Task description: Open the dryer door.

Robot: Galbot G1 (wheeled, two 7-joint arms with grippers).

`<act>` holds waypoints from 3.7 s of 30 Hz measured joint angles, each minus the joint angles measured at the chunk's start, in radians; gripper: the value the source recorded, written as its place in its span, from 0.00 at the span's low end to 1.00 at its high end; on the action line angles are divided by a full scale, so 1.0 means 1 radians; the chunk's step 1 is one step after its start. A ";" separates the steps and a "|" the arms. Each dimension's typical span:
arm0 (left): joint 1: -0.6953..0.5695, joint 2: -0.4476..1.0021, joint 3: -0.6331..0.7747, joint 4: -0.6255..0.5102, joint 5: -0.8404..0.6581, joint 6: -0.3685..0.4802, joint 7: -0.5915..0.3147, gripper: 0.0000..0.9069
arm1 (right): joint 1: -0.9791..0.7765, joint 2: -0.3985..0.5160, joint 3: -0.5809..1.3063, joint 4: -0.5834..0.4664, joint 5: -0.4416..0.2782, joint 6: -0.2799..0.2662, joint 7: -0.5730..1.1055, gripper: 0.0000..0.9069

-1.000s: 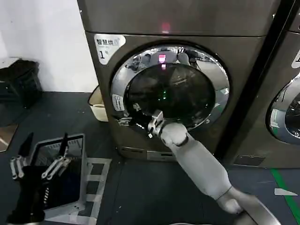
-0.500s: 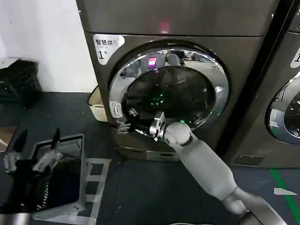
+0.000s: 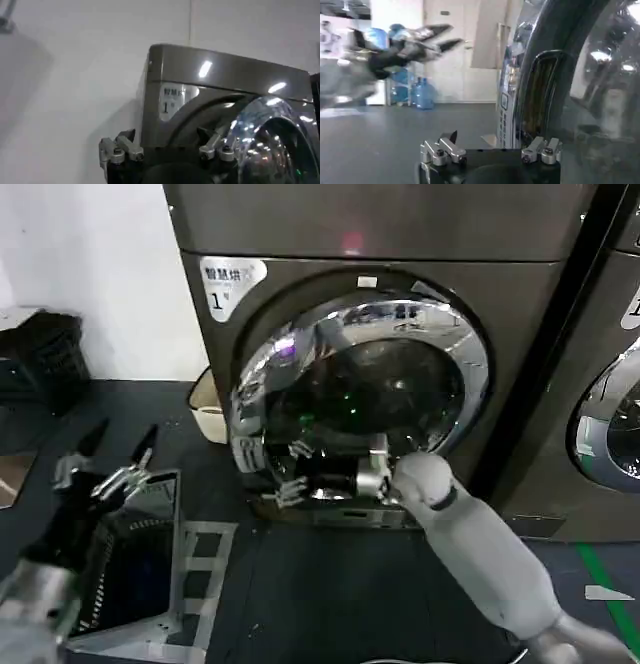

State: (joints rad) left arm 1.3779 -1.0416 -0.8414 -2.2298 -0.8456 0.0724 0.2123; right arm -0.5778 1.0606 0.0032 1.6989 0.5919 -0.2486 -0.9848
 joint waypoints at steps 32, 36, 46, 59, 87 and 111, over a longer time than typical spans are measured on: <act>-0.562 0.163 0.690 0.438 -0.073 0.034 0.145 1.00 | -0.426 -0.086 0.754 -0.044 -0.071 0.184 -0.377 1.00; -0.575 0.142 0.733 0.429 -0.065 0.030 0.161 1.00 | -0.480 -0.060 0.922 -0.060 -0.068 0.175 -0.331 1.00; -0.603 0.125 0.836 0.388 -0.056 0.030 0.193 1.00 | -0.586 -0.008 1.267 -0.058 -0.002 0.142 -0.038 1.00; -0.674 0.042 1.049 0.403 -0.023 0.005 0.198 1.00 | -0.694 -0.006 1.506 -0.038 -0.234 0.257 0.548 1.00; -0.960 -0.352 1.423 0.732 0.081 -0.105 0.121 1.00 | -0.913 0.028 2.017 0.050 -0.429 0.123 0.836 1.00; -1.005 -0.567 1.435 0.940 0.159 -0.149 0.089 1.00 | -0.956 0.018 2.074 0.045 -0.371 0.133 0.798 1.00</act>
State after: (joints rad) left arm 0.3729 -1.6091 0.5937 -1.2894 -0.6863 -0.0766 0.3009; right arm -1.5333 1.0788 2.0771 1.7438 0.2205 -0.1154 -0.1865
